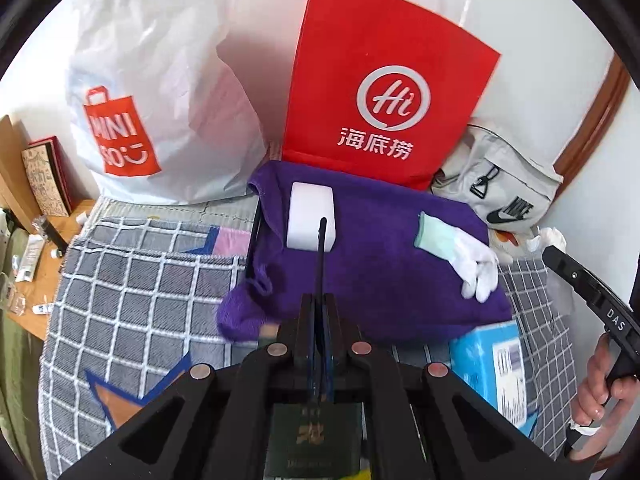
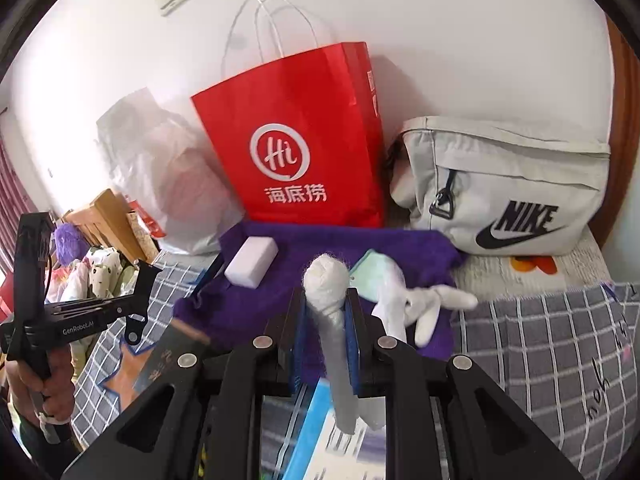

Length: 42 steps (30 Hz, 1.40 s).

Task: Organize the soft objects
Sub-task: 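Carry the white cloth with the right gripper toward the purple towel, then lower the white cloth onto the towel beside the glove and open the right gripper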

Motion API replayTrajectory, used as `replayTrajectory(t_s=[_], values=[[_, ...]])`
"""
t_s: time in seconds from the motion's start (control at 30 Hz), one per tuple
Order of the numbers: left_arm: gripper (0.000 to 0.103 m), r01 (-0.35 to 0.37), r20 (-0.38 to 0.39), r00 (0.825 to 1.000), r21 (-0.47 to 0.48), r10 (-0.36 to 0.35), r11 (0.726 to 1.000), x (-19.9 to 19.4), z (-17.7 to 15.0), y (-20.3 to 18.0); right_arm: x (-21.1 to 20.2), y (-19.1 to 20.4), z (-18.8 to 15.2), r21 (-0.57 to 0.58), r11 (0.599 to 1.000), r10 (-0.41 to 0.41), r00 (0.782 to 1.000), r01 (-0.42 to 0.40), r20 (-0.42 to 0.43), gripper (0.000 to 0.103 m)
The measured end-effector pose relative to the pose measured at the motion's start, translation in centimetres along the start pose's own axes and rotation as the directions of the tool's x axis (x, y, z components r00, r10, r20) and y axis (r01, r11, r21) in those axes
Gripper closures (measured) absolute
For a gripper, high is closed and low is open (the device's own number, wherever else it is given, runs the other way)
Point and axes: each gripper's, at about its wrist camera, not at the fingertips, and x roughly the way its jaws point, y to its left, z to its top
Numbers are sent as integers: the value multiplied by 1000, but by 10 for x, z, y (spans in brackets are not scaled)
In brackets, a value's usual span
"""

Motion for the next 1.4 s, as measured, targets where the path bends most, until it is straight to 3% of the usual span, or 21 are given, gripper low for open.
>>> replayTrajectory(t_s=[0.2,0.4,0.53,0.9,1.4], values=[[99,41,-34,999,-30,-42,999,31,24,3,37,-7,20,2,1000,12,999,-12,-45,85],[99,24,-61,998,-25,-25,999,60,37,4,75,-12,12,2,1000,18,994,-18,-106,85],[99,14,-78,997,-17,-15,1000,78,37,7,98,-15,2,-12,1000,-13,980,10,-199,85],[99,5,-139,990,-24,-8,1000,104,35,13,129,-25,-13,-31,1000,-16,947,6,-322,85],[99,19,-197,980,-26,-23,999,126,27,1,130,-24,-12,-43,999,-27,941,13,-338,84]])
